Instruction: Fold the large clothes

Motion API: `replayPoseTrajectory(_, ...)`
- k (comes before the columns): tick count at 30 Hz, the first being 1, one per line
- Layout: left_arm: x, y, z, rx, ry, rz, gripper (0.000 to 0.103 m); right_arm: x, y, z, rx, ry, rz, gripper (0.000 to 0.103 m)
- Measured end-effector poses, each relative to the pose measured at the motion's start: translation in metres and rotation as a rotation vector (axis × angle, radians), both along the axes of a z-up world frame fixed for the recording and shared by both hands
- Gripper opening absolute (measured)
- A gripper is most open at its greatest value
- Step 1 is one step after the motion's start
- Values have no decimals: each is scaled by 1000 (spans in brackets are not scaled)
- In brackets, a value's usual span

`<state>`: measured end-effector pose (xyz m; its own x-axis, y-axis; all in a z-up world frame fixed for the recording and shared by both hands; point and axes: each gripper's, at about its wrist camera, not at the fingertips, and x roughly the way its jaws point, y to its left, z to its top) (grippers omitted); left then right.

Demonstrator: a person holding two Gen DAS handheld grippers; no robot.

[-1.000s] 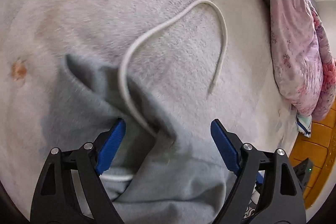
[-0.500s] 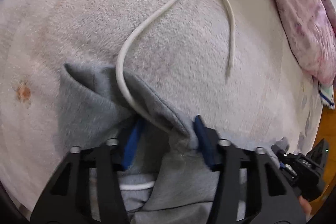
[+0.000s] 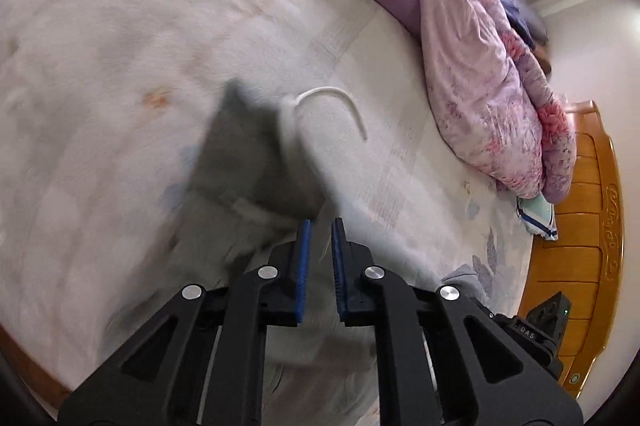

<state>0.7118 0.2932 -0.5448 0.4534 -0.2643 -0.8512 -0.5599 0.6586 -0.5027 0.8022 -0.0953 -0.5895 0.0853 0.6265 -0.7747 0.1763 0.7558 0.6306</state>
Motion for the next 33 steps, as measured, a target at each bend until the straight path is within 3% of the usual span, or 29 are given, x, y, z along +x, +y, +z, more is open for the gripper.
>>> replayPoseTrajectory(3, -42, -5, 3, -24, -11, 34, 11, -31, -1, 15, 5, -14, 34, 7)
replayPoseTrajectory(6, -68, 3, -12, -128, 17, 57, 10, -54, -7, 18, -23, -27, 26, 0)
replayPoseTrajectory(10, -61, -4, -29, -162, 45, 56, 11, -61, -14, 17, -65, -79, -32, 1)
replayPoseTrajectory(11, -58, -6, -30, -173, 58, 49, 14, -62, -14, 16, -72, -78, -47, 5)
replayPoseTrajectory(14, -42, -13, -23, -104, 57, -5, 46, -60, -18, 11, -62, -71, -118, 9)
replayPoseTrajectory(15, -35, -15, -22, -89, 52, -14, 51, -58, -18, 9, -64, -65, -129, 11)
replayPoseTrajectory(18, -14, -18, -29, -88, 48, -13, 62, -44, -23, -1, -58, -31, -164, 18)
replayPoseTrajectory(22, 18, -16, -51, -72, 92, 14, 68, -13, -23, -21, -55, -10, -165, 51)
replayPoseTrajectory(27, 65, -9, -81, -49, 157, 31, 70, 38, -20, -56, -46, 88, -185, 53)
replayPoseTrajectory(31, 97, -4, -92, -2, 191, 34, 70, 82, 1, -73, -86, 124, -139, 56)
replayPoseTrajectory(33, 111, -1, -99, -20, 199, 31, 70, 99, 11, -82, -121, 158, -126, 56)
